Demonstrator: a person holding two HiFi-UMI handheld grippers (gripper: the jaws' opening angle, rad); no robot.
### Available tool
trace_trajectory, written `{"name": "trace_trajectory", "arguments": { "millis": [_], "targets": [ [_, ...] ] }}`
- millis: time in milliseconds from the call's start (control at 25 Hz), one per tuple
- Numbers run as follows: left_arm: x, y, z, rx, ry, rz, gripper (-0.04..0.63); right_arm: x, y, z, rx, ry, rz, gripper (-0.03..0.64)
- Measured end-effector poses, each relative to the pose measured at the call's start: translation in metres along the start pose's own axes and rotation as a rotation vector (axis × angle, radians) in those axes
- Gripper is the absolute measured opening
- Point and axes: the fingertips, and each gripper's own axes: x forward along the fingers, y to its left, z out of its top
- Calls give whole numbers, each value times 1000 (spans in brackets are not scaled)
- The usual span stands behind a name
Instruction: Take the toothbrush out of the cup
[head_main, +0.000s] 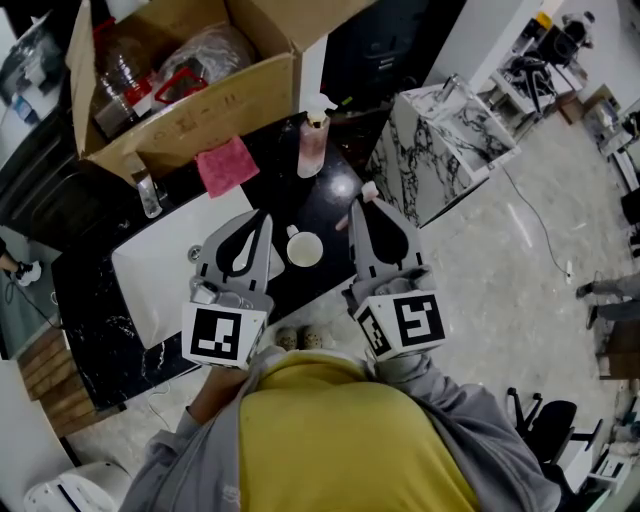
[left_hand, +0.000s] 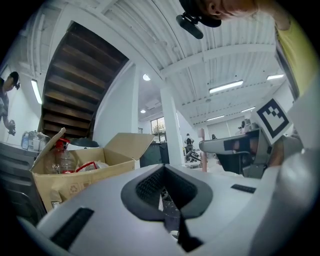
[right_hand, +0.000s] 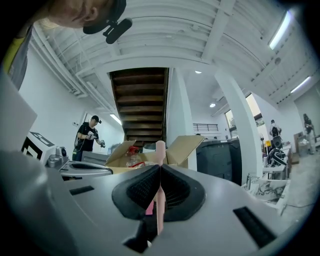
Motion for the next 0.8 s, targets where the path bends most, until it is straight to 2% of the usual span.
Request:
{"name": "trace_trajectory", "arguments": {
  "millis": [800],
  "targets": [
    [-2, 5, -3, -7, -1, -2, 0, 2, 4, -6, 24, 2, -5, 20]
  ]
}}
